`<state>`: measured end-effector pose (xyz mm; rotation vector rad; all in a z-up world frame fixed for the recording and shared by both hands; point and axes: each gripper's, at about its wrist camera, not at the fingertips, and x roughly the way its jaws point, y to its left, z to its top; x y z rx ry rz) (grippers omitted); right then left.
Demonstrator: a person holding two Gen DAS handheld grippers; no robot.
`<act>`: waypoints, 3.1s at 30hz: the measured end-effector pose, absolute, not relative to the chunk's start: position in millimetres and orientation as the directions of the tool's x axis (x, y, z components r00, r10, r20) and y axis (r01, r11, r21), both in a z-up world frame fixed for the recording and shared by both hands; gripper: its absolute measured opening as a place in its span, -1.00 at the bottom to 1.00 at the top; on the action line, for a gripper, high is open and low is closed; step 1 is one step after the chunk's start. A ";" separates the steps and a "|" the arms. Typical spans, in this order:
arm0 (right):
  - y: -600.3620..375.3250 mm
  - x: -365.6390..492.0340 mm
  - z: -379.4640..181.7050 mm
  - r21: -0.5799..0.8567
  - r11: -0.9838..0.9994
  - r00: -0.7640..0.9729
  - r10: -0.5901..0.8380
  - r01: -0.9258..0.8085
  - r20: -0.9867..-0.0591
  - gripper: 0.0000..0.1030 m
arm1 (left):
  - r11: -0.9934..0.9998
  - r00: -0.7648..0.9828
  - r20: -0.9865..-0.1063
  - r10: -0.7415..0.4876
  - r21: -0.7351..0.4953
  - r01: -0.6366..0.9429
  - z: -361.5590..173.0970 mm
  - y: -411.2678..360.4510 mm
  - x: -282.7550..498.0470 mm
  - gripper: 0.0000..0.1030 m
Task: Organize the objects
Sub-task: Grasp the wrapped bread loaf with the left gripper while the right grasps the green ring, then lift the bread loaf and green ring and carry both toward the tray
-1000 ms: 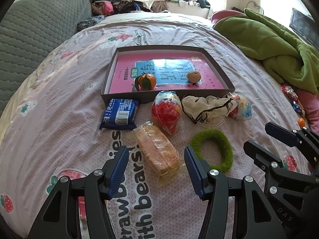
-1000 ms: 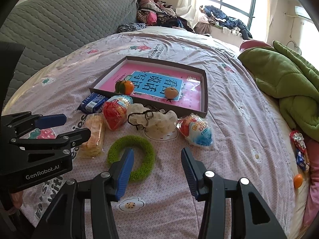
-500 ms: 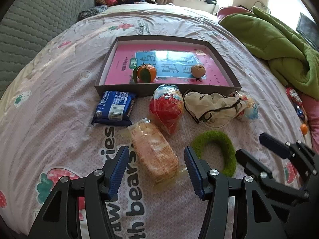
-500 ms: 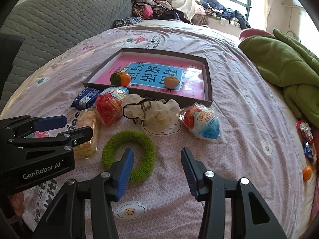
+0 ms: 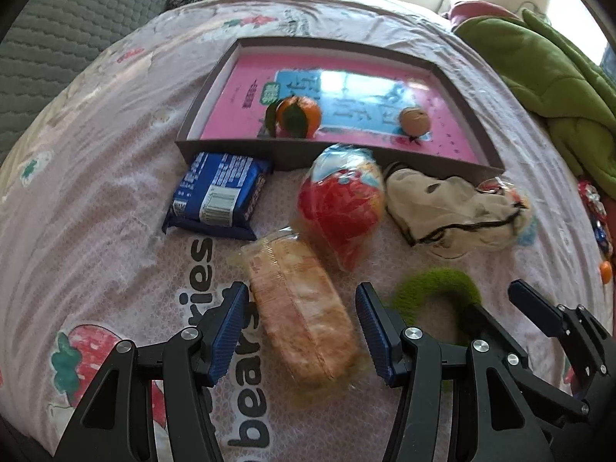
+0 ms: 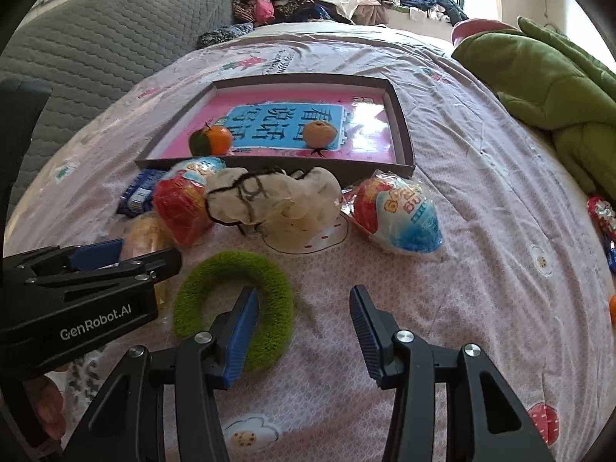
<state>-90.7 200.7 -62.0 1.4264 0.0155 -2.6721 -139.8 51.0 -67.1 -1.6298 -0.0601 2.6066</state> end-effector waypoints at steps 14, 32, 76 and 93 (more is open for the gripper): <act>189.8 -92.7 -81.2 0.040 -0.990 -0.547 -0.107 0.134 -0.830 -0.42 | -0.996 -0.447 -0.890 0.085 -0.058 -0.073 -81.0 38.8 -136.4 0.11; 176.6 -73.4 -58.3 0.021 -0.980 -0.592 -0.138 0.200 -0.794 -0.72 | -0.989 -0.497 -0.858 0.126 -0.072 -0.127 -74.2 27.5 -112.6 -0.19; 165.7 -22.7 8.0 0.025 -0.986 -0.722 -0.140 0.167 -0.678 -0.72 | -0.992 -0.657 -0.743 0.128 -0.083 -0.100 0.9 1.8 -46.9 -0.19; 164.0 -16.2 26.1 0.021 -0.986 -0.758 -0.142 0.167 -0.636 -0.72 | -0.996 -0.728 -0.681 0.082 -0.040 -0.075 24.8 -4.2 -37.5 -0.19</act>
